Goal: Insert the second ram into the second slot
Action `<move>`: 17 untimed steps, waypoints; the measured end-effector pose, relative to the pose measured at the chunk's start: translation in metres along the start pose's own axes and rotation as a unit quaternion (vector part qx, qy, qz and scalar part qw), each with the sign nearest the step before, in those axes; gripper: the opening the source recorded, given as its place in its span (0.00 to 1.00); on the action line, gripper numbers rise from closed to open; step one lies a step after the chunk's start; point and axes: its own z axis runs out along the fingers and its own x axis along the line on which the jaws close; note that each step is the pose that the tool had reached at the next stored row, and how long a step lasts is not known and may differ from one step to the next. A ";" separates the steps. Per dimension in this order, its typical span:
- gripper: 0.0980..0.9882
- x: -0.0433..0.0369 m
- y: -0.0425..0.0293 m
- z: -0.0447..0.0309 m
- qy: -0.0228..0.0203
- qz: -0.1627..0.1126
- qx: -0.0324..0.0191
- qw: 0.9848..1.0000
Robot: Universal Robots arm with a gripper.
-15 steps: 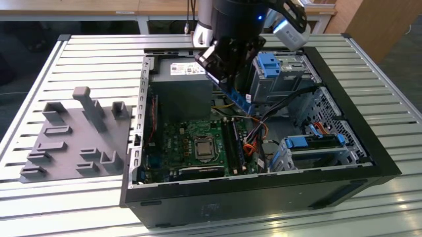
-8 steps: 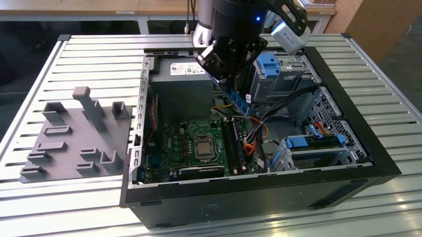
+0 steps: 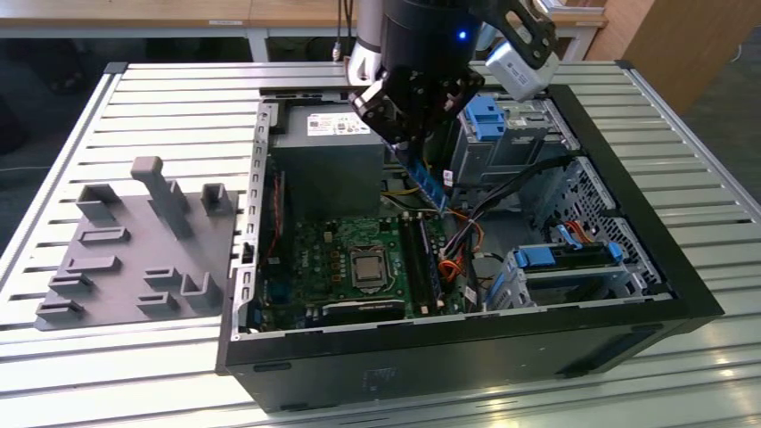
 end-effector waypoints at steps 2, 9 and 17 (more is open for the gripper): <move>0.04 0.0000 0.0000 0.0000 0.000 0.006 0.000 1.000; 0.04 0.0000 0.0000 0.0002 -0.001 0.019 0.000 1.000; 0.04 0.0000 0.0000 0.0003 -0.001 0.035 0.000 0.999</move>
